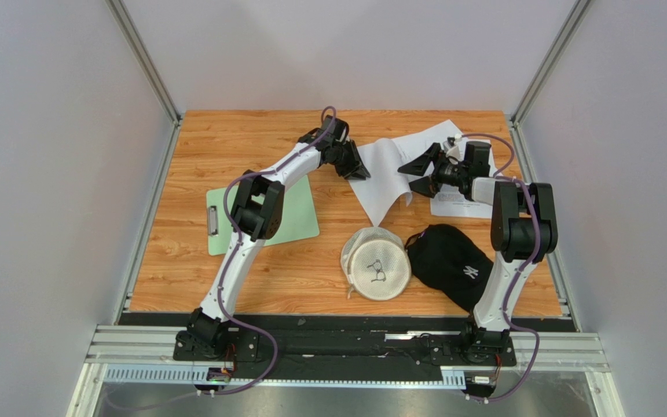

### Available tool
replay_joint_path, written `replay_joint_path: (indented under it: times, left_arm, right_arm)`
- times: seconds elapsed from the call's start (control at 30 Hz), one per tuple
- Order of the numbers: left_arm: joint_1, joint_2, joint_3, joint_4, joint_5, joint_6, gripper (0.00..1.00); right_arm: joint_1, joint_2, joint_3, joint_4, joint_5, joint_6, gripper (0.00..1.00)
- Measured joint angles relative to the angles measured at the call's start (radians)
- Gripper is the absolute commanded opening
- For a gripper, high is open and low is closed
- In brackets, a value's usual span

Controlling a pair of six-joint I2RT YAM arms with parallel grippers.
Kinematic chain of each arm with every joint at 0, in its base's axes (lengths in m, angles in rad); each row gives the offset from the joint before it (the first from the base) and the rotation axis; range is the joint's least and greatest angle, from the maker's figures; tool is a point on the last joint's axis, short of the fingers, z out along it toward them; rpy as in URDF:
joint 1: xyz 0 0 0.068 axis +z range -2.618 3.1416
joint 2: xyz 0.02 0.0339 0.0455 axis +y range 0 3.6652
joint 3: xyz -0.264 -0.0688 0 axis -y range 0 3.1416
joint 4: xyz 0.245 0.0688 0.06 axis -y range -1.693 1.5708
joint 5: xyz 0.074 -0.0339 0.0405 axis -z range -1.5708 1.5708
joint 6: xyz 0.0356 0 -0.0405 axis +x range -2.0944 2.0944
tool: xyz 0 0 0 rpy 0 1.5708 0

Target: Put the files into the folder

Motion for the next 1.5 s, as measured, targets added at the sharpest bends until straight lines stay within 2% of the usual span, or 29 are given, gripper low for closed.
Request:
replay_joint_path:
  times: [0.13,0.37,0.5,0.73,1.0,1.33,1.43,1.5]
  left_arm:
    - [0.000,0.000,0.000,0.000,0.000,0.001,0.30]
    - [0.001,0.000,0.000,0.000,0.003,0.002,0.30]
    - [0.001,0.000,-0.005,0.002,0.011,0.002,0.30]
    - [0.002,0.000,-0.007,0.003,0.015,0.002,0.30]
    - [0.003,-0.001,-0.007,0.003,0.016,0.010,0.31]
    - [0.003,-0.006,-0.008,-0.006,0.014,0.028,0.32]
    - [0.003,-0.008,-0.013,-0.005,0.015,0.028,0.32]
    - [0.003,-0.011,-0.018,-0.006,0.016,0.027,0.32]
  right_arm:
    - [-0.004,-0.006,0.000,0.006,-0.010,0.013,0.79]
    - [-0.007,-0.046,-0.002,0.043,-0.020,0.049,0.86]
    - [-0.007,-0.051,-0.018,0.088,-0.024,0.080,0.85]
    - [-0.007,-0.051,-0.024,0.068,-0.010,0.065,0.67]
    - [0.016,-0.062,0.021,-0.208,0.154,-0.139,0.61]
    - [0.050,-0.178,0.006,-0.335,0.347,-0.234,0.50]
    - [0.050,-0.221,-0.013,-0.333,0.383,-0.233,0.43]
    - [0.050,-0.229,-0.021,-0.329,0.401,-0.225,0.35]
